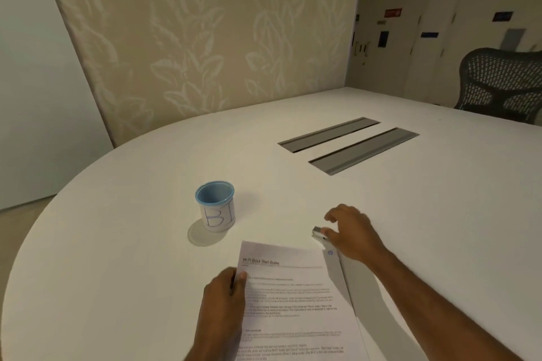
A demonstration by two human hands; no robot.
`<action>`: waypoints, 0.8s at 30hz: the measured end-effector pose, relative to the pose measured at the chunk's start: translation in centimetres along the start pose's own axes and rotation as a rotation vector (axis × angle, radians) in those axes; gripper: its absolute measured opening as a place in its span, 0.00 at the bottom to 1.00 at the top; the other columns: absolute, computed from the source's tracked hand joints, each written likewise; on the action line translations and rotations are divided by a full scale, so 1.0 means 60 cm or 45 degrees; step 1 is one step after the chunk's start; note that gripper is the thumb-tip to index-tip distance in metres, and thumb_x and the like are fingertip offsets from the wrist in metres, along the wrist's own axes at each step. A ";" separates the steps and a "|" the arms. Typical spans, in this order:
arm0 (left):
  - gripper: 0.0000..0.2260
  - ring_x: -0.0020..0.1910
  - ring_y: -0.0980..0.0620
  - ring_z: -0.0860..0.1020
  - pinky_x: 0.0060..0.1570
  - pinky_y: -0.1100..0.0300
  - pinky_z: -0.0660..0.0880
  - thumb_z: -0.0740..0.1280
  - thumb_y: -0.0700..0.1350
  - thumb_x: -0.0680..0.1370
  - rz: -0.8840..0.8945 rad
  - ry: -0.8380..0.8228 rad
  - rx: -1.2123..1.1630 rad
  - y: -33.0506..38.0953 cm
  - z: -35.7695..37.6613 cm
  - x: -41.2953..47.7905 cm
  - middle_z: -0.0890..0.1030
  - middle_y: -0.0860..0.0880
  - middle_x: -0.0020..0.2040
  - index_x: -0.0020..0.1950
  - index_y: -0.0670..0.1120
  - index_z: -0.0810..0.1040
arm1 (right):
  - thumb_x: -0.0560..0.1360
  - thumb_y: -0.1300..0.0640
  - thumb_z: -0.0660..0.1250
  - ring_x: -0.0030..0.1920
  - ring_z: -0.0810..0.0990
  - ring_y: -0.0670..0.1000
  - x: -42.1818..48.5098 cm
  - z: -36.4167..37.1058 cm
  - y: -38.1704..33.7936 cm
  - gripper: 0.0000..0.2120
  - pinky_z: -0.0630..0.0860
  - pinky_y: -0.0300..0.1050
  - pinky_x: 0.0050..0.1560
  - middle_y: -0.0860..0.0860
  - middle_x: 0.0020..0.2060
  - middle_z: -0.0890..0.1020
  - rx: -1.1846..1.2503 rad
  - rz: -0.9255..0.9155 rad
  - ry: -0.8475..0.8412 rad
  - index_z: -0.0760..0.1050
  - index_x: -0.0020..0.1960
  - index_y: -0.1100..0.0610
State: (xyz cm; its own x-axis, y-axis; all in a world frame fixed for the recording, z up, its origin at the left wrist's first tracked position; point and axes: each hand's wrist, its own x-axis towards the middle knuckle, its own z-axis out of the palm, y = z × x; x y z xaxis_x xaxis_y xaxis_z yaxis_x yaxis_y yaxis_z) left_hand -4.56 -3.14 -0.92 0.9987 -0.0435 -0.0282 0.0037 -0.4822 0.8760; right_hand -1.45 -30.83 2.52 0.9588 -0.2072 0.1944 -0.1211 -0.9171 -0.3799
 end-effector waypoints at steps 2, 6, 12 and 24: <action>0.13 0.36 0.54 0.81 0.33 0.60 0.74 0.60 0.48 0.81 0.016 0.009 0.043 0.000 0.000 0.003 0.83 0.50 0.37 0.39 0.47 0.77 | 0.73 0.42 0.65 0.53 0.78 0.52 0.022 0.008 0.001 0.19 0.71 0.46 0.53 0.50 0.51 0.81 -0.128 0.087 -0.177 0.78 0.53 0.55; 0.12 0.37 0.55 0.81 0.35 0.59 0.75 0.60 0.49 0.81 0.018 -0.011 0.118 -0.004 0.001 0.011 0.83 0.52 0.38 0.40 0.49 0.77 | 0.72 0.44 0.66 0.40 0.81 0.54 0.037 0.021 0.012 0.17 0.70 0.44 0.37 0.54 0.38 0.83 -0.003 0.181 -0.321 0.77 0.40 0.59; 0.14 0.34 0.54 0.79 0.33 0.58 0.71 0.60 0.49 0.81 0.009 0.013 0.116 -0.003 0.004 0.010 0.82 0.52 0.35 0.37 0.49 0.75 | 0.80 0.51 0.59 0.35 0.83 0.57 0.040 -0.008 -0.028 0.15 0.78 0.49 0.43 0.59 0.36 0.84 1.388 0.455 -0.360 0.72 0.45 0.64; 0.13 0.36 0.55 0.80 0.33 0.62 0.70 0.59 0.50 0.81 0.017 -0.023 0.215 -0.007 0.007 0.020 0.82 0.53 0.38 0.39 0.50 0.75 | 0.81 0.56 0.55 0.47 0.80 0.60 0.018 0.010 -0.098 0.18 0.78 0.54 0.54 0.60 0.43 0.79 2.110 0.458 -0.825 0.70 0.64 0.67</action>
State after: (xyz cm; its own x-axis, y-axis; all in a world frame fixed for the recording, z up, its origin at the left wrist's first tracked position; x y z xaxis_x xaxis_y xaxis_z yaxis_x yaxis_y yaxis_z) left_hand -3.37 -3.35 -1.53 0.9975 -0.0660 -0.0267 -0.0202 -0.6214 0.7832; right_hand 0.44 -25.46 4.41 0.9328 0.2251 -0.2813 -0.3571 0.4727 -0.8056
